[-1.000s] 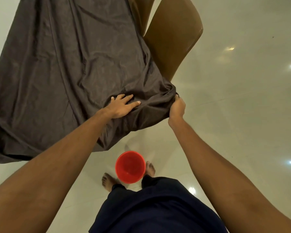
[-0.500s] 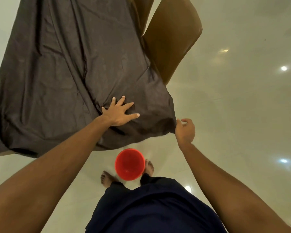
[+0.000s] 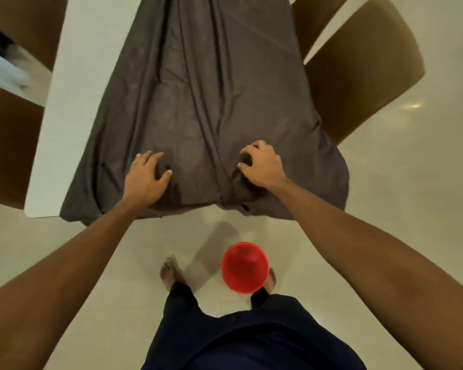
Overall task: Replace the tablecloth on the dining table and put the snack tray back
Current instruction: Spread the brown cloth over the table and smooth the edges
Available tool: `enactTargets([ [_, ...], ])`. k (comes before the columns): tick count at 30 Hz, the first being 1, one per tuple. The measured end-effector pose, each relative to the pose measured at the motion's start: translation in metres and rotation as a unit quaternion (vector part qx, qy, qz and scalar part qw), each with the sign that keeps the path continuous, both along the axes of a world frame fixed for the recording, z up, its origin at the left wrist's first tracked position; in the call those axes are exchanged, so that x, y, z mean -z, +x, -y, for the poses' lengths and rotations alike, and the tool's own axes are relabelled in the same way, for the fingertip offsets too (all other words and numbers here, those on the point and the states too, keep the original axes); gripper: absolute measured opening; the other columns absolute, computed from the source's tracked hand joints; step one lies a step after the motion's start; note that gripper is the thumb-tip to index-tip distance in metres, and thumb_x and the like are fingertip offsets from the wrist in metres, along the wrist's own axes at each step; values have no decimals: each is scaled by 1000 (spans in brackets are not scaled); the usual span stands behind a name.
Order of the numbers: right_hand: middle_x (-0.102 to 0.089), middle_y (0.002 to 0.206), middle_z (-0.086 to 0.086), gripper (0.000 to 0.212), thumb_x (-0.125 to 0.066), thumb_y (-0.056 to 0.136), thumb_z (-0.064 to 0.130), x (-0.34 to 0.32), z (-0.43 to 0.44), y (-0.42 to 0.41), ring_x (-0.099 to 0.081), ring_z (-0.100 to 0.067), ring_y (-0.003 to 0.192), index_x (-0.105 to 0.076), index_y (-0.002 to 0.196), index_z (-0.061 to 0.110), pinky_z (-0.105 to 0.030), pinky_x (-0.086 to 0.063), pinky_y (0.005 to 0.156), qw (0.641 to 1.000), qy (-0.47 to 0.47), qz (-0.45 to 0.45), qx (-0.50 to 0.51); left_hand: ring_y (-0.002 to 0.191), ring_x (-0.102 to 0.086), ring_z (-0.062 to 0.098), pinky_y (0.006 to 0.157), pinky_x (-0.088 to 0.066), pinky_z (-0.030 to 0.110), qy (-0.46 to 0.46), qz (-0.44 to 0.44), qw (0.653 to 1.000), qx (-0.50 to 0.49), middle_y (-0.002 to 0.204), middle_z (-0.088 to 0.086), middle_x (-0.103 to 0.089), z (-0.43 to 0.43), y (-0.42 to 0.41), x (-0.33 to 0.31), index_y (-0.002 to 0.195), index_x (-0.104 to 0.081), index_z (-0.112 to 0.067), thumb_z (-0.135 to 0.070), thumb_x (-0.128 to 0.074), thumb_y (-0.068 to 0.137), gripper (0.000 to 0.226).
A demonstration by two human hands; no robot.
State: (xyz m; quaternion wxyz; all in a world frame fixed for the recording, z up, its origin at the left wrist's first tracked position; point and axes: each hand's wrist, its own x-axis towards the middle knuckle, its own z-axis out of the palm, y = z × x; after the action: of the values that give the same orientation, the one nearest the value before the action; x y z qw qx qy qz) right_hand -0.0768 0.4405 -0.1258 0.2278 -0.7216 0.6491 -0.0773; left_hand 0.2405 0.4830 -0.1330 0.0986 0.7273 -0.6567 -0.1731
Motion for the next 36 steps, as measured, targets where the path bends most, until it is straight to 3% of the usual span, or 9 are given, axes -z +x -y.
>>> enactTargets([
  [4, -53, 125, -1, 34, -60, 91, 43, 0, 39, 112, -50, -27, 117, -63, 121, 27, -48, -46, 95, 996, -53, -12, -65, 150, -18, 38, 117, -24, 59, 38, 57, 998, -7, 161, 11, -28, 22, 105, 7, 152, -37, -25, -50, -58, 94, 66],
  [9, -50, 140, -3, 47, -57, 92, 54, 14, 100, 260, -45, -27, 131, -57, 131, 28, -53, -41, 105, 998, -57, 4, -7, 153, -3, 34, 118, -9, 58, 74, 87, 990, 80, 167, 2, -4, 51, 193, 24, 158, -16, -38, -74, -32, 90, 78],
  [13, -10, 169, -5, 76, -39, 89, 77, 36, 128, 331, -4, -28, 155, -31, 154, 39, -60, 0, 121, 997, 16, -68, 32, 154, 5, 27, 121, 0, 55, 66, 104, 985, 123, 168, 1, 3, 51, 218, 32, 160, -5, -28, -70, -12, 94, 78],
  [16, 3, 170, -4, 83, -21, 89, 83, 50, 118, 394, 8, -29, 155, -12, 160, 40, -60, 8, 121, 995, -7, -95, 26, 154, 3, 25, 122, 3, 55, 38, 125, 984, 122, 168, 2, 0, 44, 255, 39, 160, -5, -19, -59, -11, 101, 72],
  [24, 8, 170, -4, 84, -15, 89, 83, 49, 80, 514, 13, -30, 155, -5, 160, 40, -60, 10, 120, 995, 0, -104, -5, 153, -9, 27, 120, -5, 58, 43, 164, 978, 118, 165, 7, -18, 0, 365, 37, 158, -19, -13, -49, -13, 103, 66],
  [28, 6, 170, -5, 84, -15, 91, 81, 51, 55, 548, 12, -30, 155, -5, 161, 36, -59, 9, 121, 995, -6, -97, -28, 153, -9, 26, 118, -6, 61, 69, 135, 983, 101, 166, 4, -15, -24, 380, 37, 157, -26, -16, -51, -6, 102, 68],
  [31, 4, 170, -4, 84, -19, 91, 81, 47, 55, 551, 10, -28, 155, -7, 161, 35, -57, 9, 122, 996, 2, -90, -25, 152, -13, 30, 118, -12, 60, 104, 86, 991, 23, 163, 14, -20, -23, 378, 32, 152, -32, -13, -49, -18, 98, 66],
  [33, -5, 170, -3, 83, -25, 91, 80, 41, 53, 548, 0, -25, 156, -15, 160, 35, -54, 1, 123, 998, 1, -63, -18, 150, -18, 34, 119, -16, 56, 78, 45, 996, -9, 159, 20, -26, -12, 369, 21, 151, -30, -10, -43, -30, 92, 67],
  [36, -37, 158, -1, 71, -43, 93, 70, 24, 71, 538, -34, -25, 141, -33, 153, 35, -50, -29, 114, 998, -36, 32, 36, 149, -20, 32, 122, -20, 50, 9, -6, 999, 35, 159, 19, -27, 19, 354, 8, 152, -27, -7, -33, -38, 90, 69],
])
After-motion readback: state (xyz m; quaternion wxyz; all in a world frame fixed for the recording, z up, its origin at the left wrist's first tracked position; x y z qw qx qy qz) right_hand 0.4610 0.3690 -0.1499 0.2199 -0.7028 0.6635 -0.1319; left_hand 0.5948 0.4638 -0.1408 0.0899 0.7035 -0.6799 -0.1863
